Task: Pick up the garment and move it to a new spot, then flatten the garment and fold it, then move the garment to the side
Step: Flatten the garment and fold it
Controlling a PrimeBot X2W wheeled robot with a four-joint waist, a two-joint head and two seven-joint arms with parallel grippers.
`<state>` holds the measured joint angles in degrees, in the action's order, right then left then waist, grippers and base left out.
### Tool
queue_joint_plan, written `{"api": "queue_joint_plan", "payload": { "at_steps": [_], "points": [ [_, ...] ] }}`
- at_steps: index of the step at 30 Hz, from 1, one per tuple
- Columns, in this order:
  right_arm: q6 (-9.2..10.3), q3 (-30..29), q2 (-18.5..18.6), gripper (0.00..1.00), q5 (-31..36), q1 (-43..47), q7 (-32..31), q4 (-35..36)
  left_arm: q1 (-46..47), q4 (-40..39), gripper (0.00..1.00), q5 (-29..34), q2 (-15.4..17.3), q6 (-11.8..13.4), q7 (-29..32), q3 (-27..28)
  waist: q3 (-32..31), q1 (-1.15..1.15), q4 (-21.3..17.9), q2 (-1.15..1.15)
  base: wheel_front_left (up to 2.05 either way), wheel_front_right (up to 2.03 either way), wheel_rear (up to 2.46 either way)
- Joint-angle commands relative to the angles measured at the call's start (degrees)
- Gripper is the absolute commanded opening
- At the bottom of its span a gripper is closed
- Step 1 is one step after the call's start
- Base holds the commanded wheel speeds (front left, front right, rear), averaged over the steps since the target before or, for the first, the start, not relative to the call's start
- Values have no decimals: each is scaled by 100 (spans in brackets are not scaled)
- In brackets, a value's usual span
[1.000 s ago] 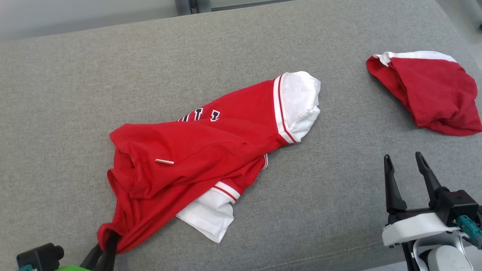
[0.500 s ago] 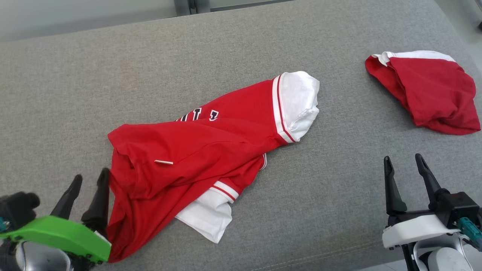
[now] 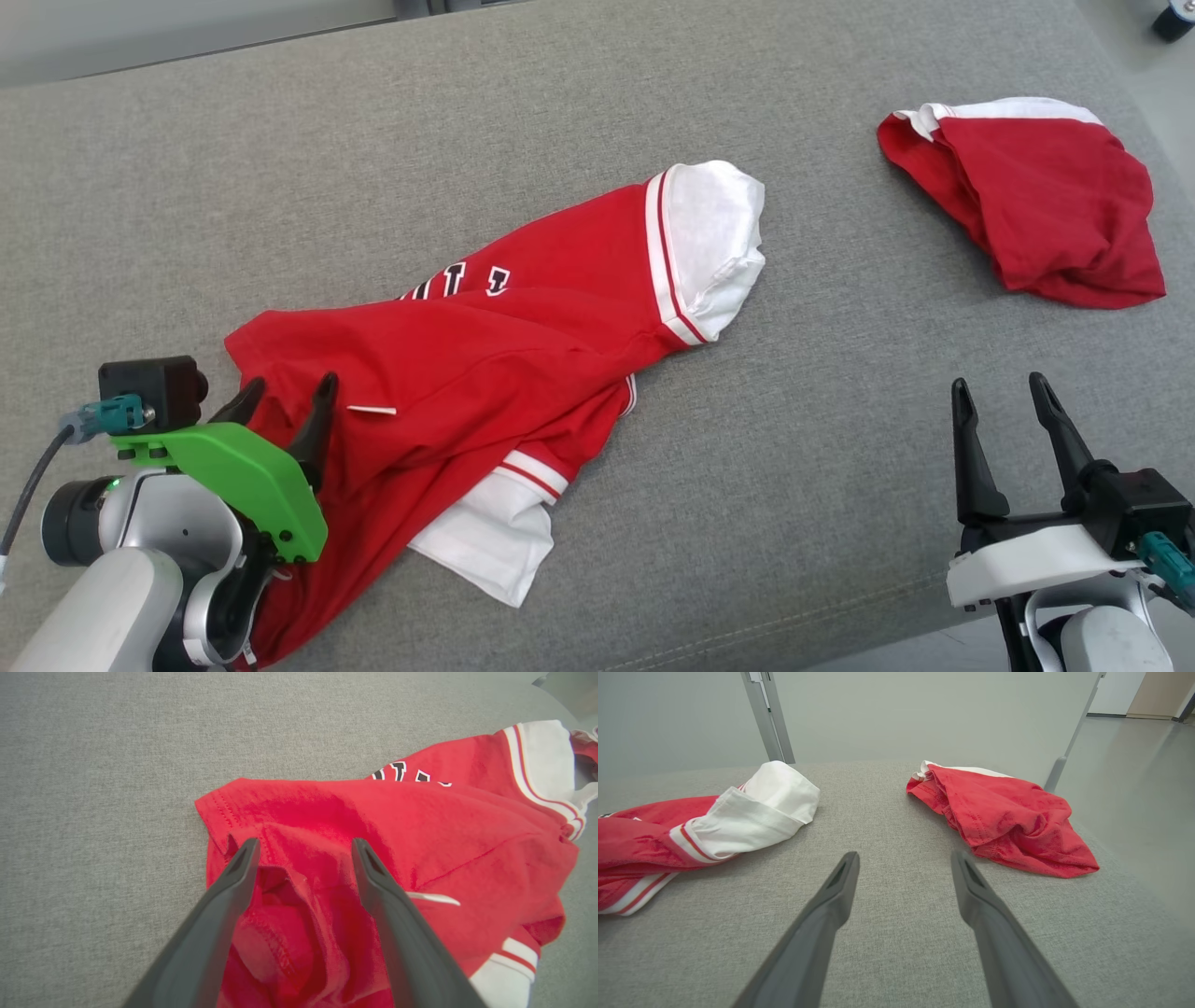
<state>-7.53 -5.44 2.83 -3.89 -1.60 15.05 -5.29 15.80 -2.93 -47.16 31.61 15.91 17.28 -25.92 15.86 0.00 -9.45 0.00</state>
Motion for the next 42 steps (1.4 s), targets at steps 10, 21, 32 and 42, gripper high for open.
{"api": "queue_joint_plan", "payload": {
  "at_steps": [10,21,32,42],
  "points": [
    [9,-12,10,100,-55,43,18,-16,-144,294,100,-77,6,4,118,-102,-58,0,10,0,0,0,0],
    [9,-27,11,100,52,39,18,-9,-169,599,44,-185,-95,-138,129,-180,-150,0,76,0,0,0,0],
    [9,-3,11,100,28,127,18,-43,487,-163,0,-440,-96,-553,38,87,-260,0,74,0,0,0,0],
    [9,127,11,100,-70,-34,18,-122,2413,-116,0,-134,-37,-830,764,-34,-390,0,-102,0,0,0,0]
  ]
}}
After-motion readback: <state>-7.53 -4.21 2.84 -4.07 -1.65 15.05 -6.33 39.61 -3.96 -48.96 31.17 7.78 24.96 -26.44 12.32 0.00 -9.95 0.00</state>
